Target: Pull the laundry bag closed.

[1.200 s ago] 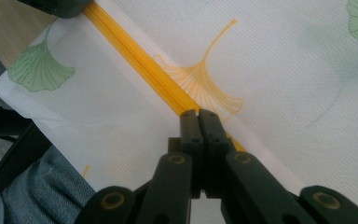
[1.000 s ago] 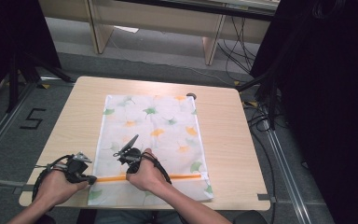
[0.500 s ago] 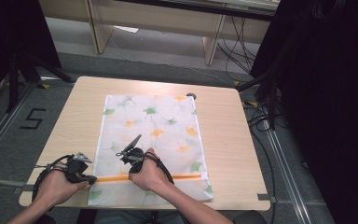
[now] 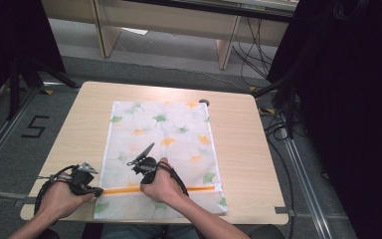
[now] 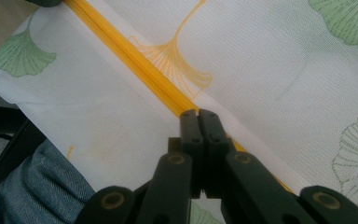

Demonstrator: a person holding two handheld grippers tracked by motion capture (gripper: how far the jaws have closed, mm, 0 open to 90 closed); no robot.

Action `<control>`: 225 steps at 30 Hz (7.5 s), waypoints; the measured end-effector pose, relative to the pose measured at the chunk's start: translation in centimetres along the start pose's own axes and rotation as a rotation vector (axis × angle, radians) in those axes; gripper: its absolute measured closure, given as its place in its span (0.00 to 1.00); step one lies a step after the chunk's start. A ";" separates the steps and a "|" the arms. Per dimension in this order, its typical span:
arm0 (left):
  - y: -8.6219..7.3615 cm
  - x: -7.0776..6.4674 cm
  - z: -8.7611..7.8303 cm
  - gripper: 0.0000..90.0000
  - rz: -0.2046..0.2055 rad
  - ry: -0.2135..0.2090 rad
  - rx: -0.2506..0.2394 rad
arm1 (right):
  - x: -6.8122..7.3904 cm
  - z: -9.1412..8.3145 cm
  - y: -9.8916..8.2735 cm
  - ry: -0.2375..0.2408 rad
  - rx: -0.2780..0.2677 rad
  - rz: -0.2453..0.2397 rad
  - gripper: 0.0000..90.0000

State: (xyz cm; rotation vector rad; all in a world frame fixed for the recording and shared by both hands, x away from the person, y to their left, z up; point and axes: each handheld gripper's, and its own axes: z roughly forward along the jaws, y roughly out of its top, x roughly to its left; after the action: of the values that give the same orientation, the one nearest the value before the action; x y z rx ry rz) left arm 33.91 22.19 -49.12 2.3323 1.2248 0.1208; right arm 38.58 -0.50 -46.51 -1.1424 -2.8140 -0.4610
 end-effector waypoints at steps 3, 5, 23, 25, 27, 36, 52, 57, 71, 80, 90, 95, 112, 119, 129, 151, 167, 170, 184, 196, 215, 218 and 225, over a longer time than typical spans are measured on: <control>0.0 0.0 0.0 1.00 0.000 0.001 0.001 | 0.0 0.0 0.0 0.007 -0.013 -0.007 1.00; 0.0 0.0 0.0 1.00 0.000 0.002 0.001 | -0.1 0.0 0.0 0.007 -0.014 -0.020 1.00; 0.0 0.0 0.0 1.00 0.000 0.000 0.000 | -0.9 -0.5 -0.6 -0.011 -0.003 0.036 1.00; 0.0 0.0 0.0 1.00 0.000 0.001 0.000 | -1.0 -0.6 -0.8 -0.003 -0.011 0.035 1.00; 0.0 0.0 0.0 1.00 0.000 0.000 0.000 | -1.1 -0.6 -0.8 -0.006 -0.007 0.035 1.00; 0.0 0.0 0.0 1.00 0.000 -0.001 0.002 | -1.4 -0.8 -1.2 -0.006 -0.013 0.065 1.00; 0.0 0.0 0.0 1.00 -0.001 0.000 0.003 | -2.0 -1.1 -1.7 -0.024 -0.004 0.061 1.00; 0.0 0.0 0.0 1.00 0.000 -0.001 0.002 | -2.2 -1.2 -1.8 -0.021 0.005 0.079 1.00; 0.0 0.0 0.0 1.00 -0.002 -0.003 0.002 | -3.2 -1.6 -2.6 -0.023 0.006 0.087 1.00; 0.0 0.0 0.0 1.00 -0.002 -0.004 0.002 | -3.5 -1.7 -2.8 -0.031 -0.001 0.078 1.00; 0.0 0.0 0.0 1.00 -0.001 -0.003 0.001 | -3.5 -1.9 -2.9 -0.034 -0.002 0.100 1.00; 0.0 0.0 0.0 1.00 -0.001 -0.003 0.001 | -3.8 -2.0 -3.2 -0.038 -0.001 0.111 1.00; 0.0 0.0 0.0 1.00 -0.002 -0.002 0.002 | -4.6 -2.6 -3.8 -0.041 0.000 0.137 1.00; 0.0 0.0 0.0 1.00 0.000 -0.003 0.002 | -4.9 -2.6 -4.1 -0.052 0.002 0.139 1.00; 0.0 0.0 0.0 1.00 -0.001 -0.004 0.002 | -5.1 -2.8 -4.4 -0.056 0.000 0.149 1.00; 0.1 0.0 0.0 1.00 -0.001 -0.004 0.002 | -6.4 -3.2 -5.5 -0.063 0.010 0.182 1.00; 0.1 0.0 0.0 1.00 0.001 -0.004 0.003 | -7.2 -3.4 -6.2 -0.072 0.013 0.196 1.00; 0.1 0.0 0.0 1.00 0.001 -0.003 0.002 | -7.4 -3.4 -6.4 -0.081 0.006 0.199 1.00; 0.1 0.0 0.0 1.00 0.002 -0.003 0.003 | -7.7 -3.6 -6.7 -0.075 0.013 0.213 1.00; 0.1 0.0 0.1 1.00 0.001 -0.003 0.001 | -8.2 -4.0 -7.0 -0.083 0.014 0.227 1.00; 0.1 -0.1 0.1 1.00 0.002 -0.002 0.000 | -8.7 -4.1 -7.6 -0.088 0.014 0.251 1.00; 0.1 0.0 0.1 1.00 0.002 -0.002 0.001 | -9.1 -4.2 -7.8 -0.093 0.010 0.217 1.00; 0.1 -0.1 0.1 1.00 0.002 -0.001 0.000 | -9.3 -4.3 -8.1 -0.094 -0.001 0.255 1.00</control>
State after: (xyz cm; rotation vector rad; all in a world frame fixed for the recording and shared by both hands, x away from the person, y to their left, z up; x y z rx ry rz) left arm 33.96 22.07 -49.14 2.3331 1.2221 0.1203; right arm 39.50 -13.57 -46.09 -1.5348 -2.6877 -0.3962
